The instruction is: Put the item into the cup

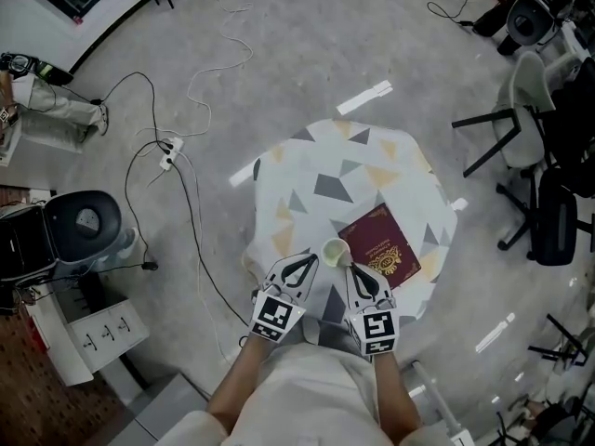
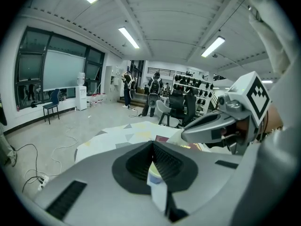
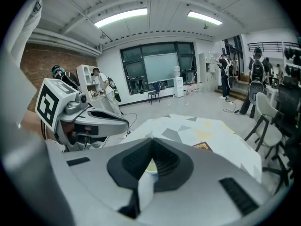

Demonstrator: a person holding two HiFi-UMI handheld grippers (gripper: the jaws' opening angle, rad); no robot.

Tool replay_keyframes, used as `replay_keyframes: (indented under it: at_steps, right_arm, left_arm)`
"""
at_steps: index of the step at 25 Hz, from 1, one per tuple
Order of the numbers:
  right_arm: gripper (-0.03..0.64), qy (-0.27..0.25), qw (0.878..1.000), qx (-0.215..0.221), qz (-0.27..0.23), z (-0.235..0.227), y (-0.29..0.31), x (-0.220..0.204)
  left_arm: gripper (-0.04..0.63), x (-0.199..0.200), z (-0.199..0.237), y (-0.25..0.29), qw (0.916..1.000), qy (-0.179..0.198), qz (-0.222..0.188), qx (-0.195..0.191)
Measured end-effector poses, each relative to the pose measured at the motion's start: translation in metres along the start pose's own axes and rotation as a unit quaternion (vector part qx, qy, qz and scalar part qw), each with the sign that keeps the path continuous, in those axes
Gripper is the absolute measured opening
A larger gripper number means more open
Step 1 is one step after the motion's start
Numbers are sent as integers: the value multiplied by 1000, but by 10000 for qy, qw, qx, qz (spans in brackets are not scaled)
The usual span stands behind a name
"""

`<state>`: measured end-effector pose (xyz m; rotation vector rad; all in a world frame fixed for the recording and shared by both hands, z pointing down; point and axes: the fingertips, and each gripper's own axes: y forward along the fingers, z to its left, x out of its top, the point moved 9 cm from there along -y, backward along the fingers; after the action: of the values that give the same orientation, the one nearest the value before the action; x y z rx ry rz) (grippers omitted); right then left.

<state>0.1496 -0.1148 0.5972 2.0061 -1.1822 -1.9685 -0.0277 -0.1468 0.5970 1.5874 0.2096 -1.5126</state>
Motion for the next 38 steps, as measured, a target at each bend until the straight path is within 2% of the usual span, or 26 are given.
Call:
replay_keyframes:
  at_steps: [29, 38]
  right_arm:
    - [6, 19, 9990, 108, 438, -1, 28, -26]
    - [6, -54, 9974, 104, 708, -3, 41, -31]
  left_arm:
    - [12, -30, -2, 18, 9991, -143, 382, -135]
    - [12, -36, 1, 25, 9985, -195, 471, -209]
